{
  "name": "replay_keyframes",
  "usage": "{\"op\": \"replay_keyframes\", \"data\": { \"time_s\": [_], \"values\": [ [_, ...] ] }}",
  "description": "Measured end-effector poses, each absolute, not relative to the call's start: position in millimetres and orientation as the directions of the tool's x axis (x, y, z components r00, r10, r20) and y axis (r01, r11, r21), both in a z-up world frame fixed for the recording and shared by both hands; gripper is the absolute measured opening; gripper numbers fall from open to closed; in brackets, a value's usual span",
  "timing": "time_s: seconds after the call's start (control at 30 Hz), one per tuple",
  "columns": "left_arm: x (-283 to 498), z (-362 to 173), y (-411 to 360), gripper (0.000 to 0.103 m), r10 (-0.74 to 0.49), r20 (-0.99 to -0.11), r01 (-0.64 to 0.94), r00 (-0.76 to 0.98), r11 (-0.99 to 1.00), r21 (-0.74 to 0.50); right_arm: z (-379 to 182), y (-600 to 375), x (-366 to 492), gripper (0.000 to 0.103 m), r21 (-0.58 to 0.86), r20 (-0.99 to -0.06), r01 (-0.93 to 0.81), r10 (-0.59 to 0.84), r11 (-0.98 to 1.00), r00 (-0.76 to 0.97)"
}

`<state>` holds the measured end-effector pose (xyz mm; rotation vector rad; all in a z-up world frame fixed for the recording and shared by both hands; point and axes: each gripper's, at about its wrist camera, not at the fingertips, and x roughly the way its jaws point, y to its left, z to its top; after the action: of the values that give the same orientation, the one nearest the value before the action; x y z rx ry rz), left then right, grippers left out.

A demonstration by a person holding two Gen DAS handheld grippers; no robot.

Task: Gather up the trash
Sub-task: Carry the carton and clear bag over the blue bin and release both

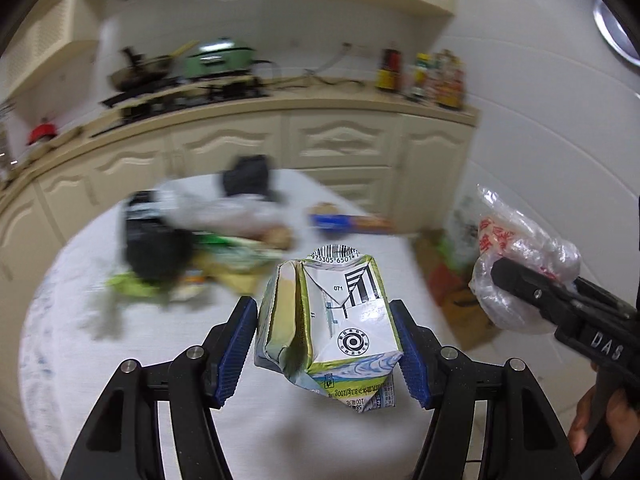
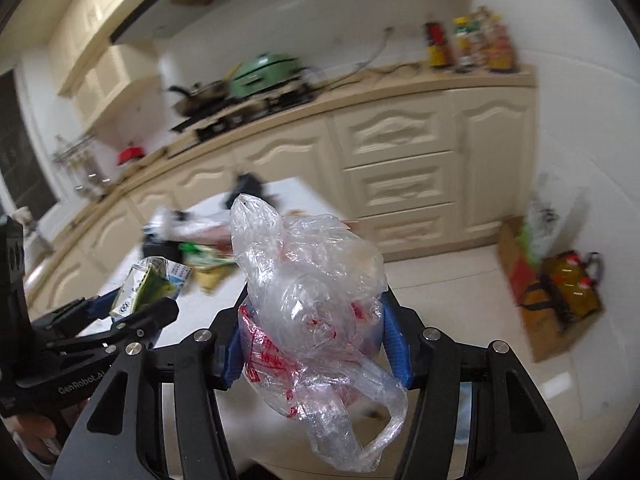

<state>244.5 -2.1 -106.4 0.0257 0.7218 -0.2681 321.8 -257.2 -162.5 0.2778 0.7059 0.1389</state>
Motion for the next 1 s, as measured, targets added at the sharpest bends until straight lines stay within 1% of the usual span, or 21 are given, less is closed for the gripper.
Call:
{"op": "replay_keyframes", "data": {
  "time_s": [0.1,0.27,0.43,0.57,0.8,1.0],
  "values": [
    [247.8,-110.1,-55.1,0.061,-0.278,-0.675,0.324,0.684,0.944,-0.062,-172.9,-297.4,303.3,0.058,0.283,-0.644,0.059,0.144,0.957,0.752],
    [261.7,-128.3,-129.6,0.061,-0.32,-0.727,0.414,0.608,0.909,-0.054,-213.0,-356.4,282.4,0.058,0.266,-0.71,0.218,0.038,0.939,0.703],
    [283.5,-165.3,-195.7,0.061,-0.293,-0.788,0.479,0.542,0.878,0.004,-264.5,-400.8,279.5,0.058,0.292,-0.769,0.315,0.026,0.903,0.639],
    [303.0,-191.3,-235.8,0.061,-0.268,-0.824,0.515,0.499,0.856,0.034,-297.0,-424.8,281.7,0.058,0.31,-0.799,0.358,0.038,0.881,0.6],
    [356.7,-238.6,-287.0,0.062,-0.232,-0.88,0.547,0.414,0.836,0.037,-349.1,-454.5,292.3,0.058,0.328,-0.837,0.414,0.059,0.849,0.543],
    [393.0,-275.6,-318.0,0.062,-0.207,-0.897,0.551,0.39,0.833,0.047,-383.1,-468.2,304.6,0.058,0.336,-0.858,0.443,0.076,0.831,0.508]
  ]
}}
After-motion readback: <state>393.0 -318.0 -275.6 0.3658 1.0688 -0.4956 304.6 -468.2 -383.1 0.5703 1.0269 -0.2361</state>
